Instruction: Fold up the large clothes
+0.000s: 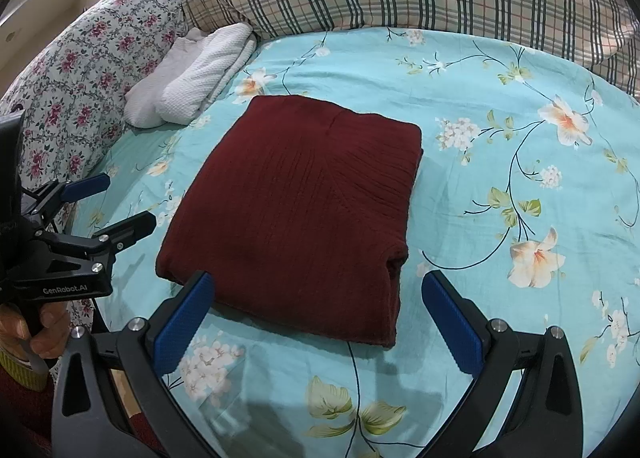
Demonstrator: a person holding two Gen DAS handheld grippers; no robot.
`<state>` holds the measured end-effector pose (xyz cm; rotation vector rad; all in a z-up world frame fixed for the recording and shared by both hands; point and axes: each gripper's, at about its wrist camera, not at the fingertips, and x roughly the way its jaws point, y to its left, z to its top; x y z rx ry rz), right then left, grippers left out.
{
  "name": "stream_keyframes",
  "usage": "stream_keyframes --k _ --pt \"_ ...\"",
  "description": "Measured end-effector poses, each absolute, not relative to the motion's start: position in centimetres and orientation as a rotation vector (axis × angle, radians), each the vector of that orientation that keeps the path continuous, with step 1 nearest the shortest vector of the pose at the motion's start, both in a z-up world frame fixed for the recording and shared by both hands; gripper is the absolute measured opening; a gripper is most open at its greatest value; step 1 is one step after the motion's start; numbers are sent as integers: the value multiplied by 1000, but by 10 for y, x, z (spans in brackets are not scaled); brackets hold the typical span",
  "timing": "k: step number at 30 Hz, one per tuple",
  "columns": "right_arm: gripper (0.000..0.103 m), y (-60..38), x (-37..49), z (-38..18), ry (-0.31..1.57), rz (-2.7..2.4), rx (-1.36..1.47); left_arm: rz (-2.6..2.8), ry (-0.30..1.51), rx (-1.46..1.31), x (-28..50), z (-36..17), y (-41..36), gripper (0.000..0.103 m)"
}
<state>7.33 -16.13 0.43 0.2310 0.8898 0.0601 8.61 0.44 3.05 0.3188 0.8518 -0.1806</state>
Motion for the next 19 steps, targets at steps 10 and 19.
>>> stream_keyframes --k 10,19 --pt "103 -162 73 2 891 57 238 -184 857 318 88 30 2 100" --pt "103 -169 76 0 892 61 245 -204 860 283 94 27 1 99"
